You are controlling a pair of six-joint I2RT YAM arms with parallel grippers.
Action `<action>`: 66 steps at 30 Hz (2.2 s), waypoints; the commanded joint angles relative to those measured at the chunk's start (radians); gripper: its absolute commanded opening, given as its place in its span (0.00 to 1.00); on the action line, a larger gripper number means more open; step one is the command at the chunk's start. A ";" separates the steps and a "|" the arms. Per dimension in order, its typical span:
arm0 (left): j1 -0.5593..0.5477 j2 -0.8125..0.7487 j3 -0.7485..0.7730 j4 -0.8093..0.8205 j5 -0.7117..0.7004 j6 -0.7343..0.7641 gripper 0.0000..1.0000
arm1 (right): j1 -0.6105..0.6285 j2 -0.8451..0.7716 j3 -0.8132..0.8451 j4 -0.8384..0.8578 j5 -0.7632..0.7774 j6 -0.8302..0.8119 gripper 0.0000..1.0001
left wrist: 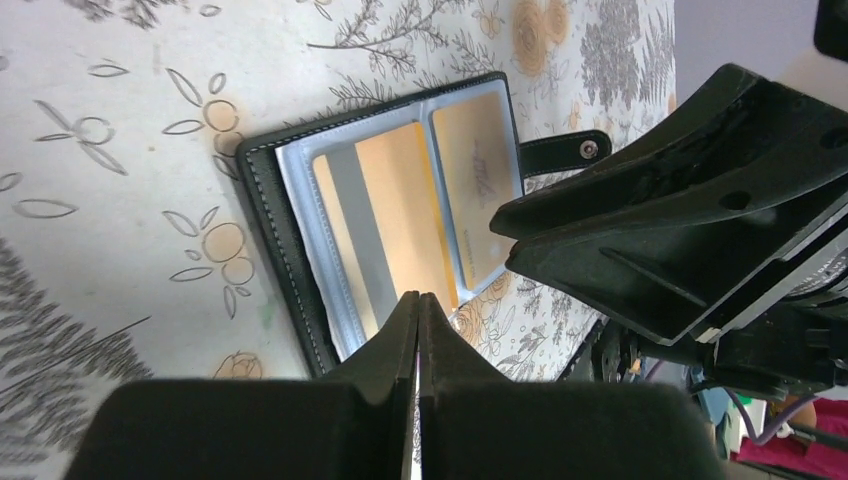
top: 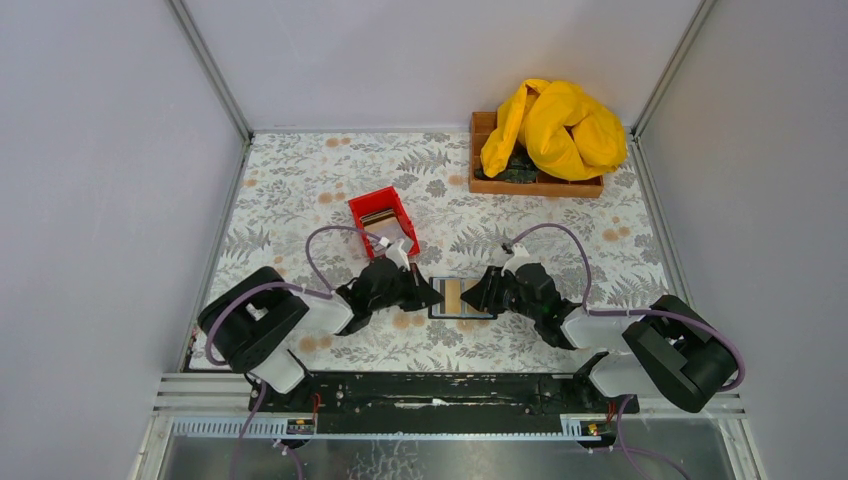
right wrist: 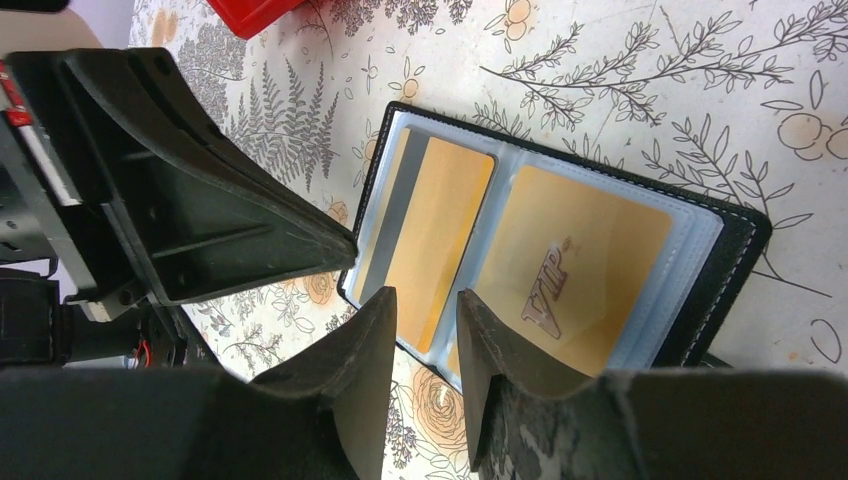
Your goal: Take the credit cards out of the card holder
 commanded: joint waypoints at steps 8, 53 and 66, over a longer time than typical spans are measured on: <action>0.054 0.190 -0.007 0.184 0.136 -0.024 0.00 | 0.003 -0.015 -0.007 0.007 0.035 -0.017 0.36; 0.092 0.221 -0.076 0.357 0.234 -0.088 0.00 | 0.001 0.231 0.023 0.301 -0.171 0.131 0.43; 0.092 0.067 -0.041 0.098 0.146 0.016 0.00 | 0.000 0.092 0.030 0.132 -0.112 0.068 0.43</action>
